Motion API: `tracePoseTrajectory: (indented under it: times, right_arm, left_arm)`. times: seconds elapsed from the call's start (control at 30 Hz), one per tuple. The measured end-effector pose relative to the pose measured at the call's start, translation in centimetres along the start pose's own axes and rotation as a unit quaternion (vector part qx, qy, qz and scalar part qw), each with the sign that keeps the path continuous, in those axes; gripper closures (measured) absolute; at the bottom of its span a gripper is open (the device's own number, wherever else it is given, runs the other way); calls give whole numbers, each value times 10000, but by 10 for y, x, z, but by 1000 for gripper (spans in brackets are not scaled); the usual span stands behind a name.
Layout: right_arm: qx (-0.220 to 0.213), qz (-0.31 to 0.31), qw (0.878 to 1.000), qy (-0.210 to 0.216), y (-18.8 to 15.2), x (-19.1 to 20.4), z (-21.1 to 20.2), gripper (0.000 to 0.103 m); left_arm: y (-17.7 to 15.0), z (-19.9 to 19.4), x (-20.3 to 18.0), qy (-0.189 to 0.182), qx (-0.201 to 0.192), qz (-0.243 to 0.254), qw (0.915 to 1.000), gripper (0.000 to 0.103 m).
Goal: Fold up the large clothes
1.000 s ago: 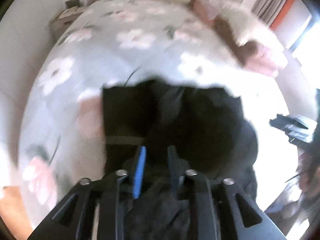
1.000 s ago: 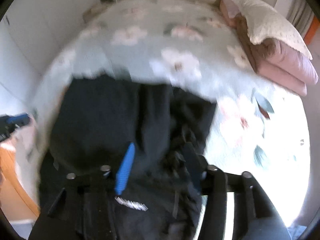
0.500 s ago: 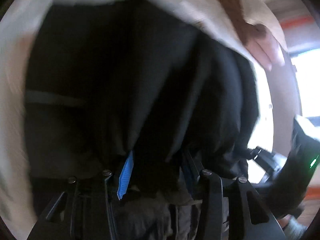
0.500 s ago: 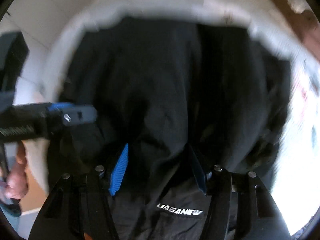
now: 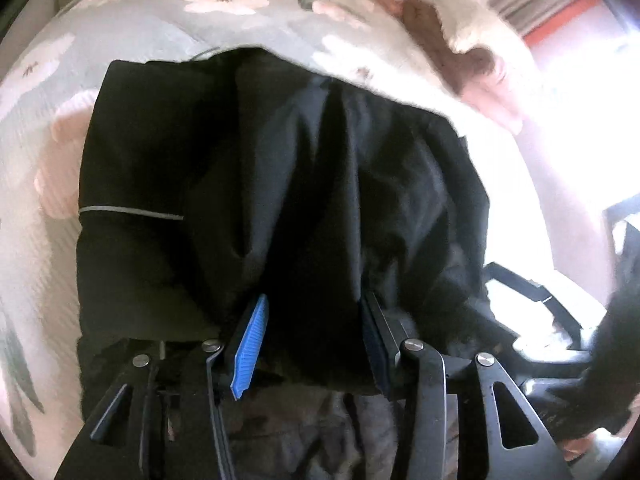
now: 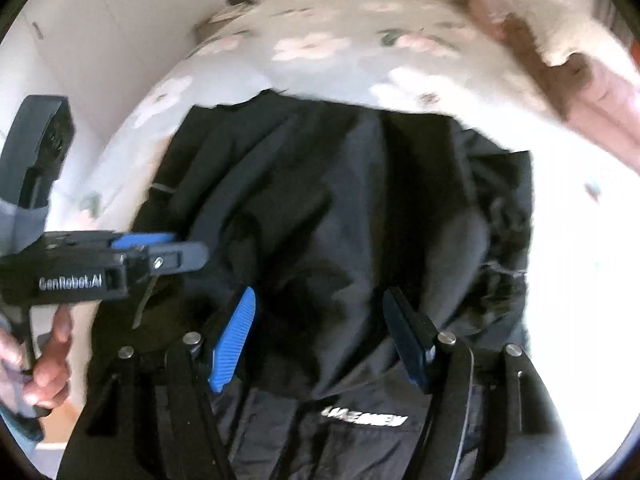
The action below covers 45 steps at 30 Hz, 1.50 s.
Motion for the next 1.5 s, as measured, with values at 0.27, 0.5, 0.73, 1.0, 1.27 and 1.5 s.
tracePoseTrajectory:
  times: [0.27, 0.5, 0.73, 1.0, 1.27, 1.5]
  right_arm:
    - [584, 254, 9975, -315, -25, -16, 68, 34]
    - [596, 316, 9975, -185, -35, -1, 40, 33]
    - [757, 669, 9943, -340, -66, -32, 12, 32]
    - [1141, 1002, 9864, -627, -115, -96, 6, 32]
    - [1413, 1007, 9789, -1076, -163, -164, -34, 32]
    - [1725, 1141, 9708, -1212, -202, -202, -49, 32]
  left_arm:
    - [-6, 40, 18, 80, 289, 8, 9995, 53]
    - [-16, -23, 4, -235, -125, 140, 9995, 53]
    - [-79, -76, 65, 295, 127, -716, 9969, 53]
    - [-197, -91, 126, 539, 499, -2656, 9613, 53]
    - [-282, -77, 123, 807, 924, -2969, 9470, 53]
    - [-329, -60, 106, 472, 999, -3323, 9367, 53]
Point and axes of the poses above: each gripper's, at about its wrist camera, not at the fingertips, and z roughly the way its jaws point, x to its left, y to its top, the point moved 7 cm from there along z, roughly the way its jaws point, and after that the axes turned 10 degrees about z, right-handed, at the moved point
